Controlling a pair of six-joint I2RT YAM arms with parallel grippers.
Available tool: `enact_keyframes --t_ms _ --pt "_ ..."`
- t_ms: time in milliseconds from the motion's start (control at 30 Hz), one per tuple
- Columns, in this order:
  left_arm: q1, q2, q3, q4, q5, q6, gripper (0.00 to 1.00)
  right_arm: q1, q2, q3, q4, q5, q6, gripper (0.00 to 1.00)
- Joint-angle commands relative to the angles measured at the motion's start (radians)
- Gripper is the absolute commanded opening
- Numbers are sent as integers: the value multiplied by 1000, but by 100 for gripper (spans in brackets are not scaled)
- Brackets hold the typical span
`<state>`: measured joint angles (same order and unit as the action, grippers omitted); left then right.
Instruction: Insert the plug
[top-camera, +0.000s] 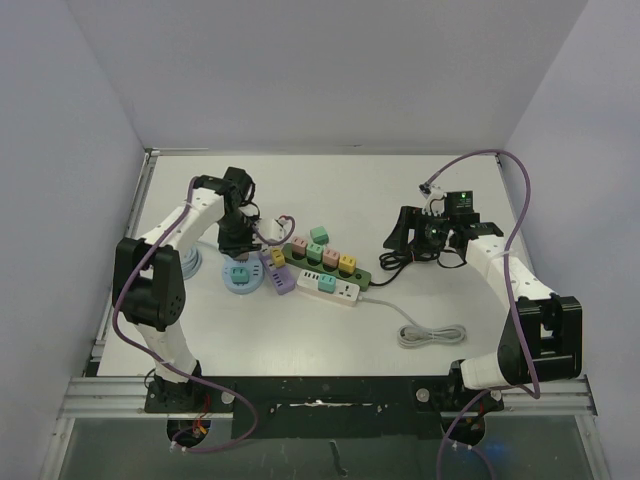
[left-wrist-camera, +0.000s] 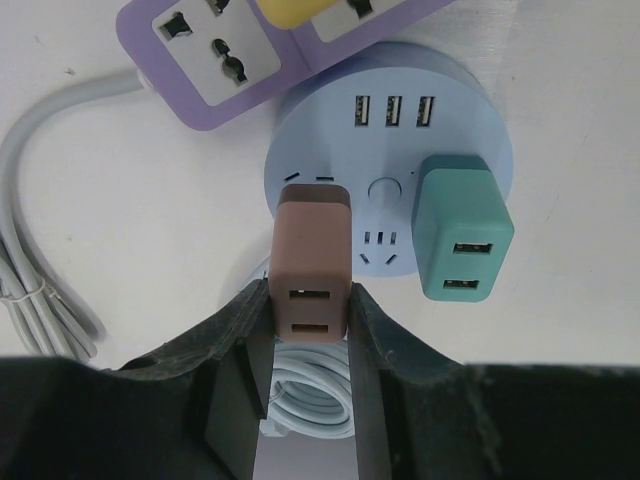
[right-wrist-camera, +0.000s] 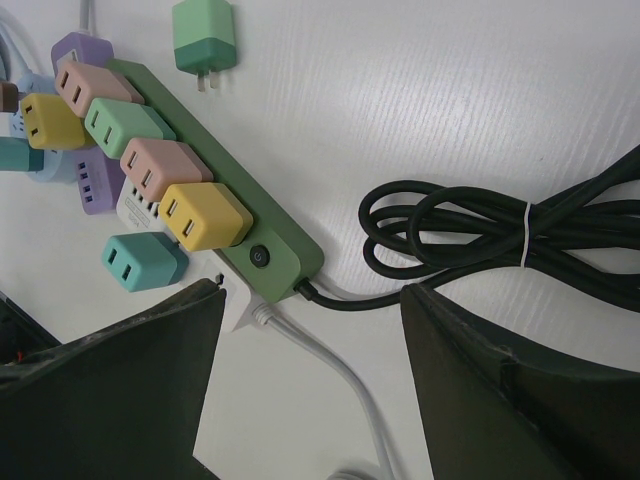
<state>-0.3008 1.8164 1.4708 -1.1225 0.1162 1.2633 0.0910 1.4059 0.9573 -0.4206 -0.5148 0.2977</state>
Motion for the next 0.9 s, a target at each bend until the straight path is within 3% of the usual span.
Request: enact_keyframes --t_ms 0,500,867 --pt "-14 -6 1 -11 18 13 0 -7 -20 4 29 4 -9 72" --pt "-20 -11 -56 -14 -35 23 0 -6 -29 -7 30 4 -7 72" --pt "-18 -9 65 -7 -31 15 0 -6 -25 -10 38 -8 -3 72"
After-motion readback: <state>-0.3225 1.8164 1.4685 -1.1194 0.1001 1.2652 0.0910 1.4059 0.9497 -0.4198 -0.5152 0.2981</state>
